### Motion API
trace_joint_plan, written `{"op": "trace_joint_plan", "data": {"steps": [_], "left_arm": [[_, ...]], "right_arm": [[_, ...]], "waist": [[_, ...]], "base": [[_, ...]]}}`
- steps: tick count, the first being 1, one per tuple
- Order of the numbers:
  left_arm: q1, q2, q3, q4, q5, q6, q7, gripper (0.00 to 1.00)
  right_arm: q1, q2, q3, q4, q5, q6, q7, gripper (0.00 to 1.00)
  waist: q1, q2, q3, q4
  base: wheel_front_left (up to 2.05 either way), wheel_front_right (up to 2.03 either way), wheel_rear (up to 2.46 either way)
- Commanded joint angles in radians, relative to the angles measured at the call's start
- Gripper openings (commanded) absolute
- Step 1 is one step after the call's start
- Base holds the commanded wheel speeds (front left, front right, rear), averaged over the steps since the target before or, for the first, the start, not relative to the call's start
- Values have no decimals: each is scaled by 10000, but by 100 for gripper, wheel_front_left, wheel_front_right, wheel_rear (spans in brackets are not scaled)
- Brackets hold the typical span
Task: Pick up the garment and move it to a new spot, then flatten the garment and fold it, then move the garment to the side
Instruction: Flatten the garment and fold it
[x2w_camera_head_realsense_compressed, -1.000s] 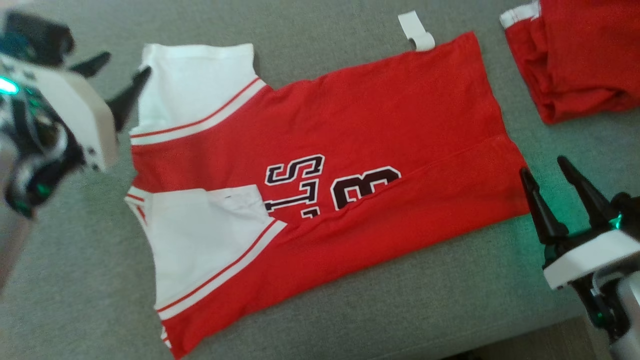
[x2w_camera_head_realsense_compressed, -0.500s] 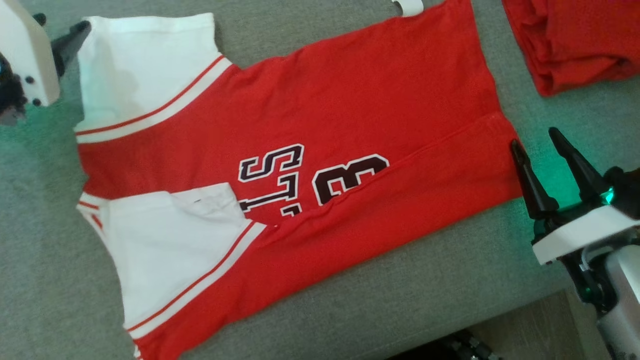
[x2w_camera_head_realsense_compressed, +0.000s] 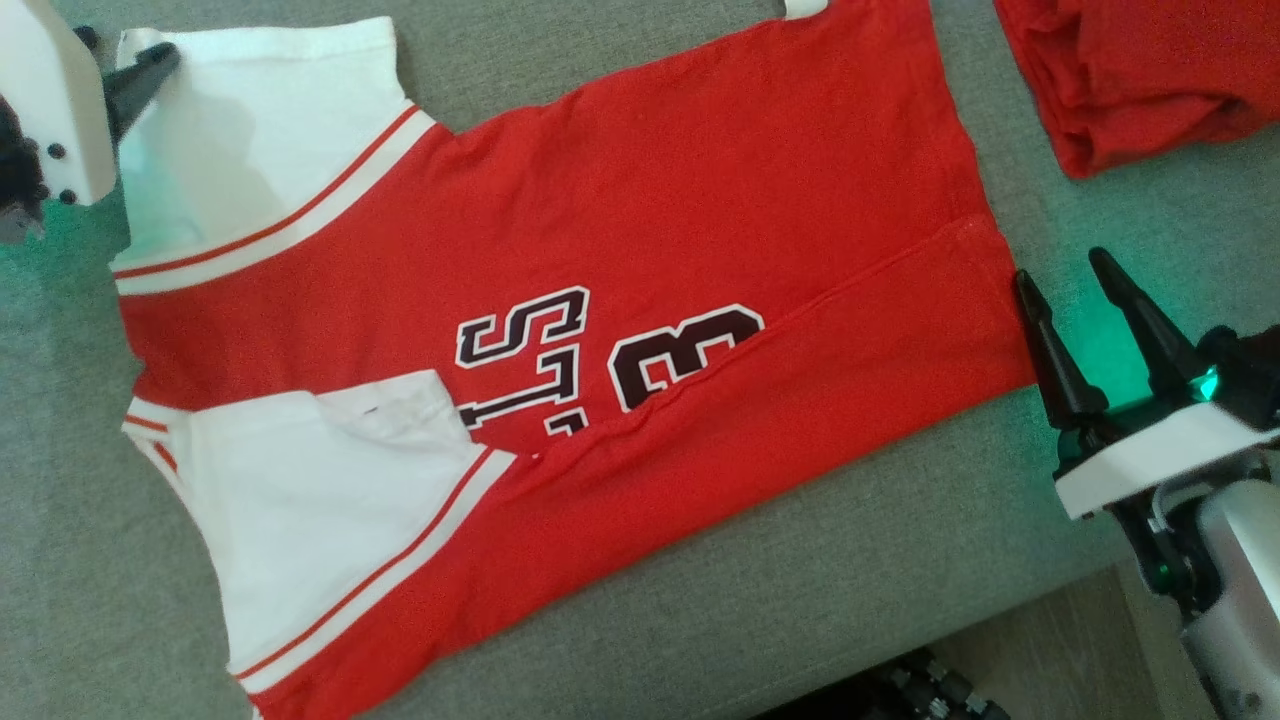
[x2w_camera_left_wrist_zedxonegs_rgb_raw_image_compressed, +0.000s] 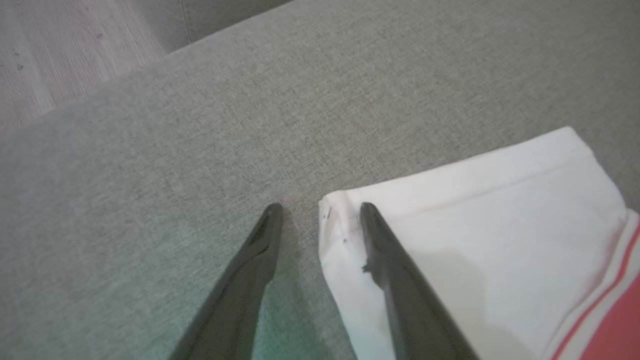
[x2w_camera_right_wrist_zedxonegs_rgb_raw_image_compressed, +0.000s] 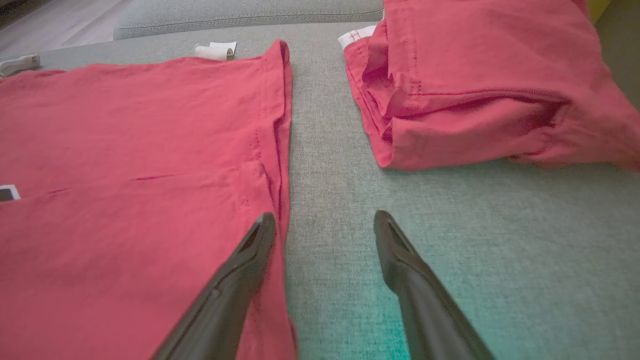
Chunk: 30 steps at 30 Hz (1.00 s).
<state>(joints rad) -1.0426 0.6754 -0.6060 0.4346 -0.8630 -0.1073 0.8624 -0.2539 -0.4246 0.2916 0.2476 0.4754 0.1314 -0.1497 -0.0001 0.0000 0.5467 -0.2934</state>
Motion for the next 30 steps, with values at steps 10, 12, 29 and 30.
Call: {"op": "trace_joint_plan", "data": {"steps": [10, 12, 29, 30], "left_arm": [[-593, 597, 273, -325, -68, -145, -65, 0], [-654, 618, 244, -371, -2, -164, -272, 0], [-1474, 631, -885, -1307, 39, -231, -779, 0], [-1492, 645, -948, -1325, 12, -232, -801, 0]], "right_arm": [[-337, -291, 83, -135, 64, -7, -178, 100], [-525, -351, 75, -239, 79, -7, -124, 100], [-5771, -1029, 2146, 1249, 2592, -7, 5024, 100], [-5948, -988, 2295, 1418, 2720, -7, 5237, 100]], "waist": [[1, 0, 183, -13], [1, 0, 167, 23], [1, 0, 264, 905], [1, 0, 258, 936]], "base": [[0, 0, 0], [0, 0, 0], [0, 0, 0], [0, 0, 0]]}}
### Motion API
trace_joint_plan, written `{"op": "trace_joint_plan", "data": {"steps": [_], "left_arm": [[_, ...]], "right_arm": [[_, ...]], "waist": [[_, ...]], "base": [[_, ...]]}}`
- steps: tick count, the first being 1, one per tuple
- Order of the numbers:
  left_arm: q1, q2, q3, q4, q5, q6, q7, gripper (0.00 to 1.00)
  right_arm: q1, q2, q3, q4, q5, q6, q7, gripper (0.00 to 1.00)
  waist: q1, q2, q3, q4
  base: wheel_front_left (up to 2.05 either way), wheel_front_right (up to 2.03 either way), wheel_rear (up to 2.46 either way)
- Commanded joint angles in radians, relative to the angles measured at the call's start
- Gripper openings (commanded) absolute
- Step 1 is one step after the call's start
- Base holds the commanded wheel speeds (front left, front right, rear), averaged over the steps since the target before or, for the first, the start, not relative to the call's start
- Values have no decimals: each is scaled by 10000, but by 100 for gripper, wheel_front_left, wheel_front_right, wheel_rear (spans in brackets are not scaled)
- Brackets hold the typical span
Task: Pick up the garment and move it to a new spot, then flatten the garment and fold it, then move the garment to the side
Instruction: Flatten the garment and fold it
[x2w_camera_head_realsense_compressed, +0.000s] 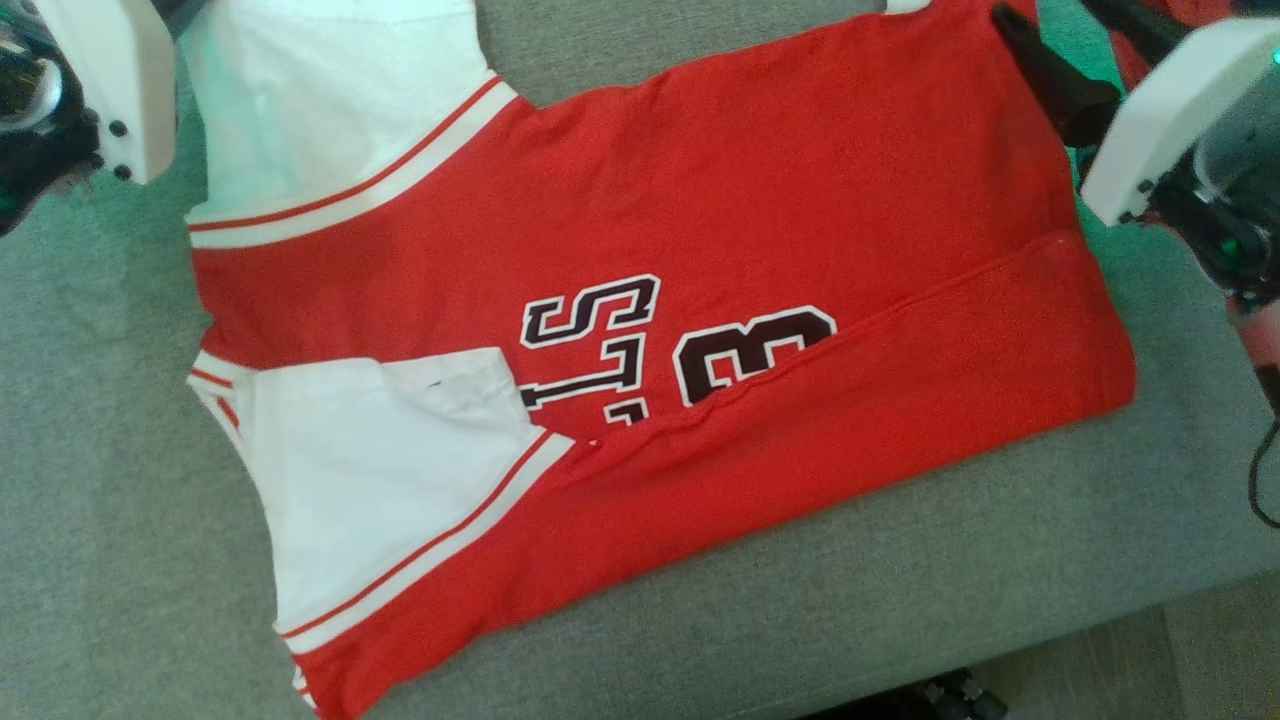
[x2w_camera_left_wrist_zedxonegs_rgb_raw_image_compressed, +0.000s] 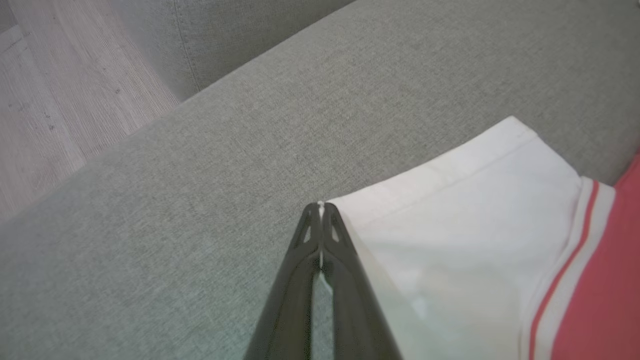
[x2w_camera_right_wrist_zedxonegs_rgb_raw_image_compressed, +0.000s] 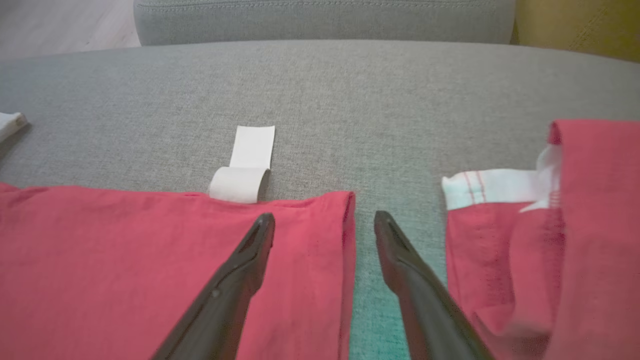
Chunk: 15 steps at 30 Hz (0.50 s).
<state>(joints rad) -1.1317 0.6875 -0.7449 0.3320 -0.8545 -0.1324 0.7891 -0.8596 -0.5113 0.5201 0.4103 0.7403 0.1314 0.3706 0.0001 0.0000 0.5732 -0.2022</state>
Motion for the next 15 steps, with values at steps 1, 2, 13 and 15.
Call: {"op": "trace_joint_plan", "data": {"steps": [1, 2, 13, 15], "left_arm": [[-616, 536, 381, -310, -101, 19, -90, 0], [-631, 548, 327, -314, -129, 19, -109, 0], [-830, 553, -150, -232, -352, 18, -366, 0], [-873, 530, -245, -214, -395, 18, -432, 0]], "right_arm": [[-50, -87, 136, -66, 183, -7, 181, 100], [-186, -63, 252, 72, 279, -7, 297, 100], [-1008, 14, 1168, 1010, 1004, -7, 106, 100], [-1119, -9, 1303, 1135, 1077, -7, -72, 100]], "waist": [[-1, 0, -17, 55], [-1, 0, -24, 80], [-1, 0, -12, 348], [-1, 0, -18, 398]], "base": [[0, 0, 0], [0, 0, 0], [0, 0, 0], [0, 0, 0]]}}
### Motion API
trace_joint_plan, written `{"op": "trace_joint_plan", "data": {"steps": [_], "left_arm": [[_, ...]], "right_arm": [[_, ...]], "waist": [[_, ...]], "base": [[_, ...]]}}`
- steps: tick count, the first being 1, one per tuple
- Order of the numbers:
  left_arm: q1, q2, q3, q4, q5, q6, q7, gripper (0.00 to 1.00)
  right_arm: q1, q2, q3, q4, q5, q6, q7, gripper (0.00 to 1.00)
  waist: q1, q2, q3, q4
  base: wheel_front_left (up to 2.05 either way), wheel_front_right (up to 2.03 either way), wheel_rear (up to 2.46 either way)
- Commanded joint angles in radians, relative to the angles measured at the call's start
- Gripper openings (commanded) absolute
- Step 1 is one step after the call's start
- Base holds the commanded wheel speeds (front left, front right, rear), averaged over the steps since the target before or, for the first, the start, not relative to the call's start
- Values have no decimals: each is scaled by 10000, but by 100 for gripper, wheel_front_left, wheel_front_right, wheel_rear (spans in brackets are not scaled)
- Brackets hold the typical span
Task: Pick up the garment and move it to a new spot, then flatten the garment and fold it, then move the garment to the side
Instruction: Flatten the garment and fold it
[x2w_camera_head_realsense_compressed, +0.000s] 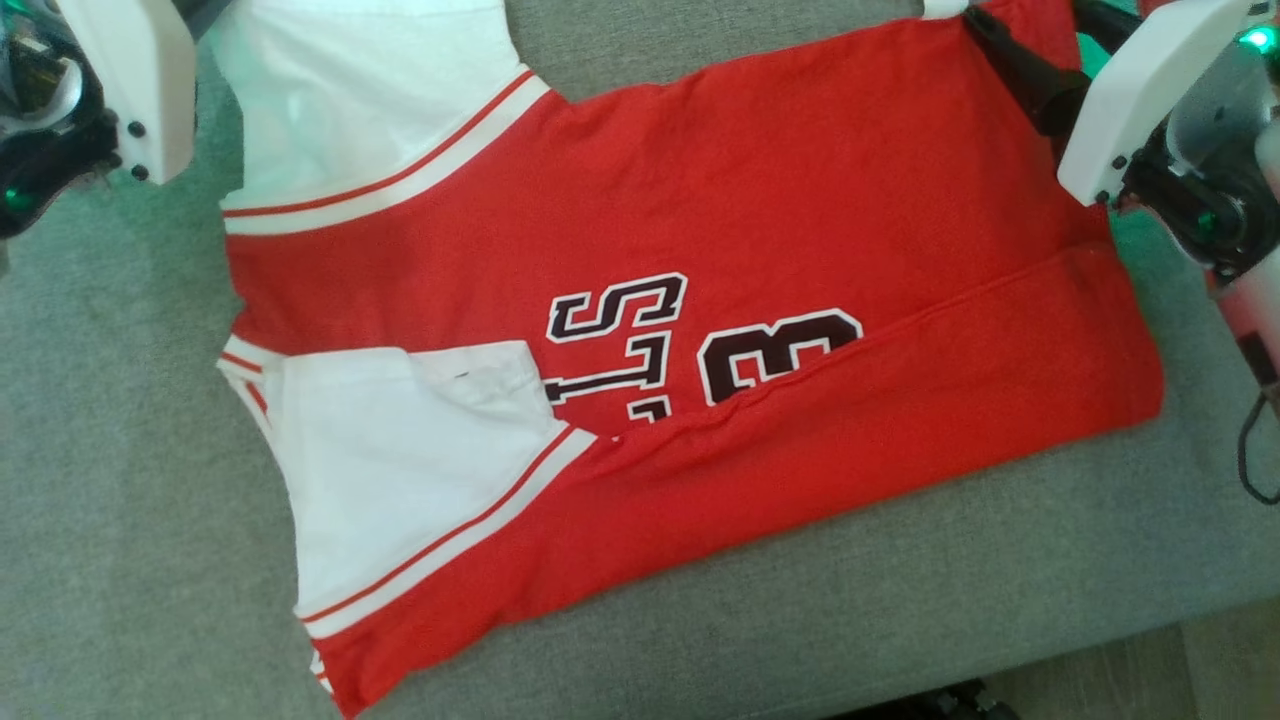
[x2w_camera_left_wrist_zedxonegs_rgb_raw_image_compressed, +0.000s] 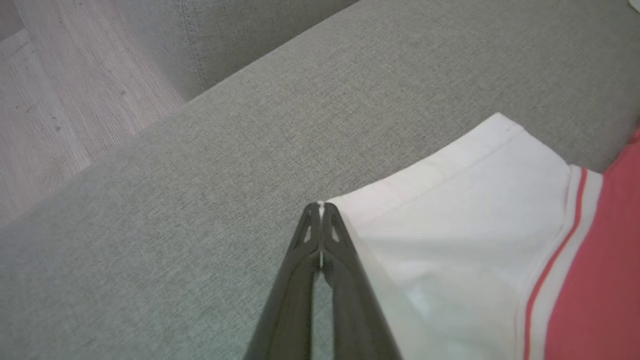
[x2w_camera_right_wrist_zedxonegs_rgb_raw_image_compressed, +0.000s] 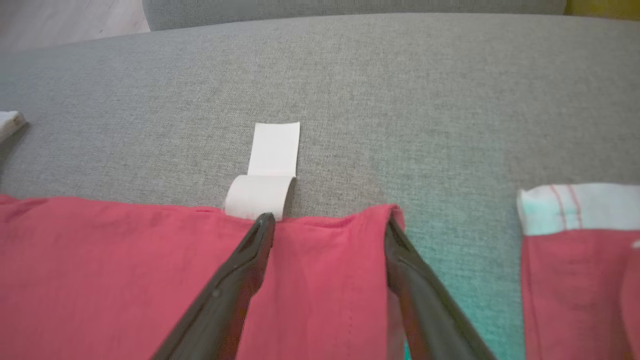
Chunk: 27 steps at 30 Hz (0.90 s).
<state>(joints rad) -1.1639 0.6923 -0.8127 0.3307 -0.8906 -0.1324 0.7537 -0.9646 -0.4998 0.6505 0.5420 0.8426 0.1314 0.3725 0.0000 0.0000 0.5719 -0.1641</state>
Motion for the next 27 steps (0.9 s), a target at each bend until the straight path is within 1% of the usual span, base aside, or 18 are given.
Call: {"op": "trace_joint_plan", "data": {"steps": [1, 2, 6, 9, 10, 11, 12, 13, 14, 15, 22, 27], "left_arm": [[-571, 469, 386, -193, -61, 18, -113, 0], [-571, 469, 386, -193, -61, 18, -113, 0], [-648, 428, 197, -155, -154, 18, -267, 0], [-699, 412, 51, -115, -220, 18, -381, 0], [-714, 411, 7, -103, -246, 18, -421, 0], [-726, 413, -35, -90, -271, 18, -460, 0], [-737, 420, -79, -78, -291, 18, -494, 0], [-748, 426, -123, -65, -310, 18, -528, 0], [-757, 433, -164, -52, -328, 18, -566, 0], [-763, 444, -204, -37, -348, 18, -605, 0], [-922, 552, -335, 228, -100, 18, -1195, 0], [-1191, 614, -433, 302, 328, 18, -2146, 0]], "right_arm": [[-127, -139, 63, -126, 86, -7, -191, 99], [-127, -139, 63, -126, 86, -7, -191, 99], [-317, -223, 321, 135, 230, -7, -461, 91], [-422, -281, 521, 304, 355, -7, -572, 81], [-460, -300, 581, 360, 388, -7, -609, 68], [-497, -320, 640, 419, 408, -7, -649, 53], [-533, -337, 701, 475, 424, -7, -686, 43], [-566, -351, 761, 530, 439, -7, -722, 27], [-599, -365, 818, 596, 447, -7, -755, 2], [-637, -381, 866, 676, 438, -7, -804, 0], [-862, -398, 950, 1105, 613, -7, -1406, 0], [-976, -575, 876, 1171, 967, -7, -1818, 0]], "waist": [[0, 0, -10, 42], [0, 0, -10, 42], [0, 0, -55, 141], [0, 0, -88, 207], [0, 0, -97, 226], [0, 0, -106, 246], [0, 0, -115, 263], [0, 0, -125, 278], [0, 0, -137, 292], [0, 0, -150, 302], [0, 0, -205, 340], [0, 0, -251, 381]], "base": [[0, 0, 0], [0, 0, 0], [0, 0, 0], [0, 0, 0], [0, 0, 0], [0, 0, 0], [0, 0, 0], [0, 0, 0], [0, 0, 0], [0, 0, 0], [0, 0, 0], [0, 0, 0]]}}
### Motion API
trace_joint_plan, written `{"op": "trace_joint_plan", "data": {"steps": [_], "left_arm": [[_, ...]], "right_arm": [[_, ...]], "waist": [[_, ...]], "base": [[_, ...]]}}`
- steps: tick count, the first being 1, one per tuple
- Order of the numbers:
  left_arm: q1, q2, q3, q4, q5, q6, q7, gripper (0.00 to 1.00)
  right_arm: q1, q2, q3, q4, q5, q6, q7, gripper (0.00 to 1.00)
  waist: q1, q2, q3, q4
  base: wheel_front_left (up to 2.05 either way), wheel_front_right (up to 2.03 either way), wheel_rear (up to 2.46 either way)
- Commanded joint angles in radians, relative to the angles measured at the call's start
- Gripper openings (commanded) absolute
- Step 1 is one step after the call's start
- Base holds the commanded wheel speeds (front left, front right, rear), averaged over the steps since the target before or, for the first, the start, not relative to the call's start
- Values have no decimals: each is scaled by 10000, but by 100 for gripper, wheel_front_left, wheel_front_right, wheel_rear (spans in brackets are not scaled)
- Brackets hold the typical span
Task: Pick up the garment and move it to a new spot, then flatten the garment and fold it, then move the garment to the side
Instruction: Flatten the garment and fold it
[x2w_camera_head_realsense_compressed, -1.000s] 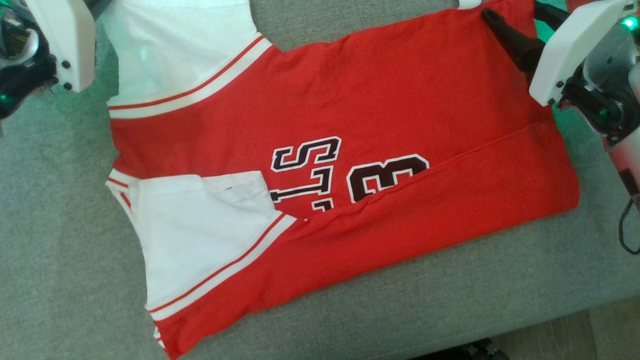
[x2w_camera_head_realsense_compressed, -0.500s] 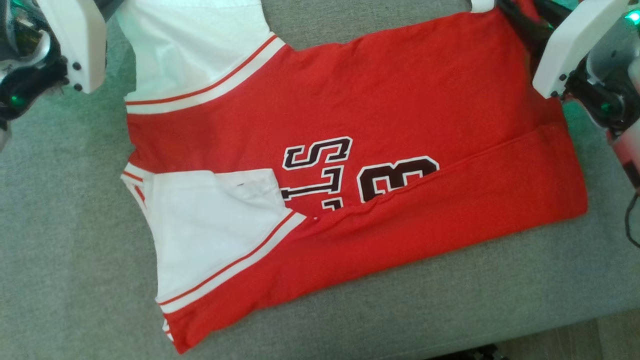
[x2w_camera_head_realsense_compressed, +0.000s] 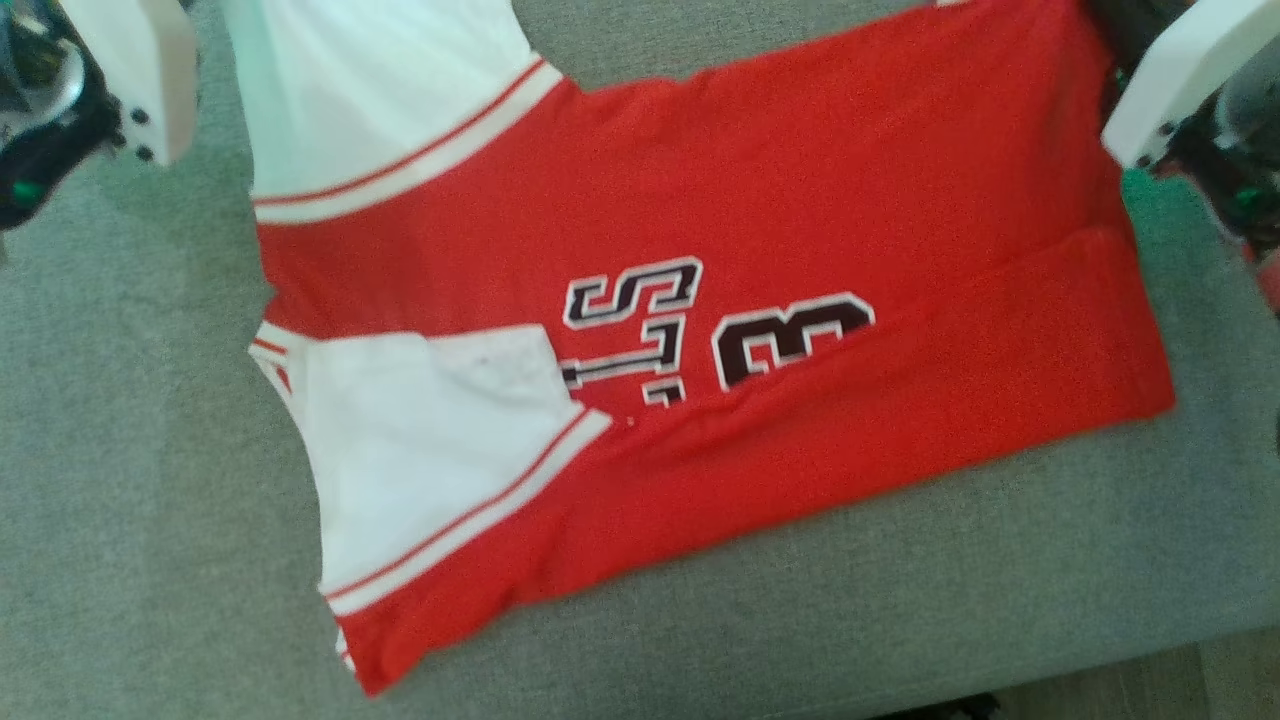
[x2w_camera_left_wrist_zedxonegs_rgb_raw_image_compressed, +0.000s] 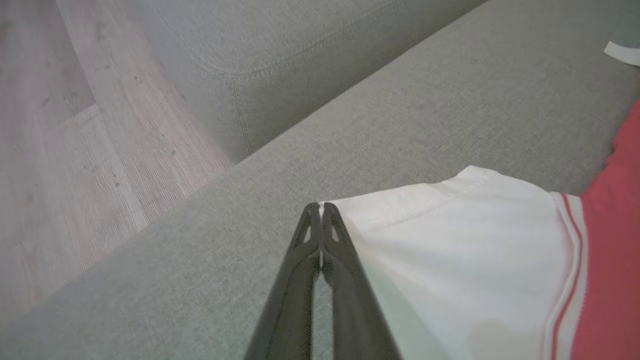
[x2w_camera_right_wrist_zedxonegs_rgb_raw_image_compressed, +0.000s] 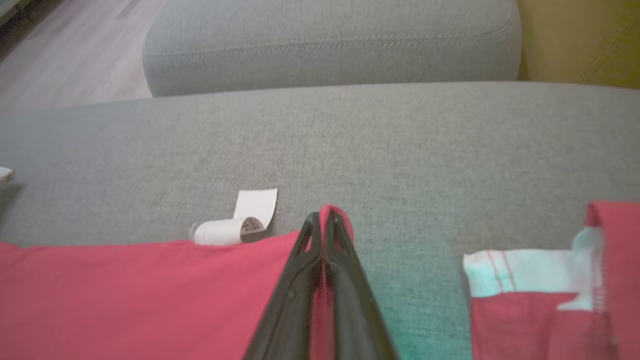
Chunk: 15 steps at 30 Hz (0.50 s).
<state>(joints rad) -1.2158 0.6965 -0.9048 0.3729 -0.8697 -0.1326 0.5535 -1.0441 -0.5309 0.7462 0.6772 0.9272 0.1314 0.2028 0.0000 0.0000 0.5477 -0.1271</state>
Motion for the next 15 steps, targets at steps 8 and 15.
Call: {"op": "trace_joint_plan", "data": {"steps": [8, 15], "left_arm": [[-1044, 394, 540, 328, 442, 19, -1740, 0], [-765, 519, 182, -8, 242, 19, -2552, 0]], "right_arm": [[-75, -784, -188, -483, 920, -7, -655, 0], [526, -1383, -358, -987, 1524, -7, -1045, 0]], "waist": [[0, 0, -234, 212], [0, 0, -485, 544]], "base": [[0, 0, 0], [0, 0, 0]]}}
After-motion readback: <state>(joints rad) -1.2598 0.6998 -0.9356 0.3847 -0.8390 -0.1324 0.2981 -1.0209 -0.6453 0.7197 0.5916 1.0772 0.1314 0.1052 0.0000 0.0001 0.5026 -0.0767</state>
